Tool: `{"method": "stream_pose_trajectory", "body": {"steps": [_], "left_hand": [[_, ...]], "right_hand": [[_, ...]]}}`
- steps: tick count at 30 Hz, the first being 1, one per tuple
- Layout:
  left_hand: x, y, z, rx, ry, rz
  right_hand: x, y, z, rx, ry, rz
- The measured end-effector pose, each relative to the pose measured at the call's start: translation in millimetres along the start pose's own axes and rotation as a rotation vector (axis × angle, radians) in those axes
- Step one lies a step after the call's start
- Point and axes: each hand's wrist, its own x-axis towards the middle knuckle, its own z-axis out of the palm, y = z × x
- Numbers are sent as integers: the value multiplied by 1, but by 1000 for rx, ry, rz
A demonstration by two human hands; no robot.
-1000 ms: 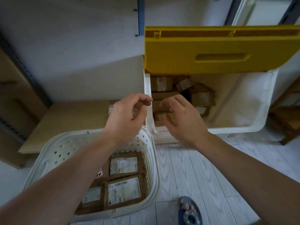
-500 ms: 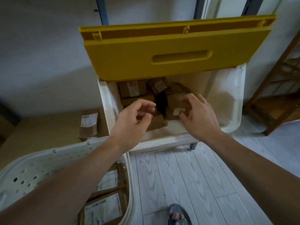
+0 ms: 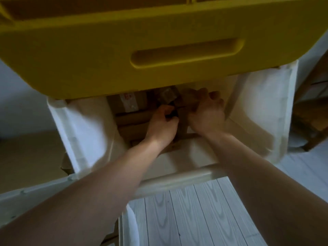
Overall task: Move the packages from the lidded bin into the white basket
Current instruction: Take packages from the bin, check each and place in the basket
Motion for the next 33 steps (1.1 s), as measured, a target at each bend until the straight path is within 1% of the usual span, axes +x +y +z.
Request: {"method": "stream_pose_trajectory", "body": {"steps": [2,4,6,8,10,14,19,24,26,28,30,33], "left_hand": [[12,-5,12,-22,21,-49],[21,-3,25,-62,5,-87],[29,2,35,-173,-10,-194],[33,7,42,-273,-21,-319],[35,9,46,-337,-45,-378],[28,10,49,-351,-100,-348],[13,14,38,-385,-146,-344],[-6,19,35,-416,-87,-318],[-16,22,35,-391,-85,-289],[-23,27,35,-431,-57,-283],[-27,37,33,-534,12,-347],[-30,53,27,-656,171,-541]], "right_hand": [[11,5,6,-5,-25,60],[24,10,8,40,-95,141],[36,14,7,112,-154,223],[44,16,8,148,-226,252],[46,16,8,167,-277,243],[42,18,5,181,-255,213],[26,14,-8,190,-263,223],[16,8,-28,283,-266,286],[8,4,-34,357,-254,355],[0,-3,-43,479,-234,474],[-3,-2,-46,581,-178,534],[-13,5,-46,711,-153,560]]}}
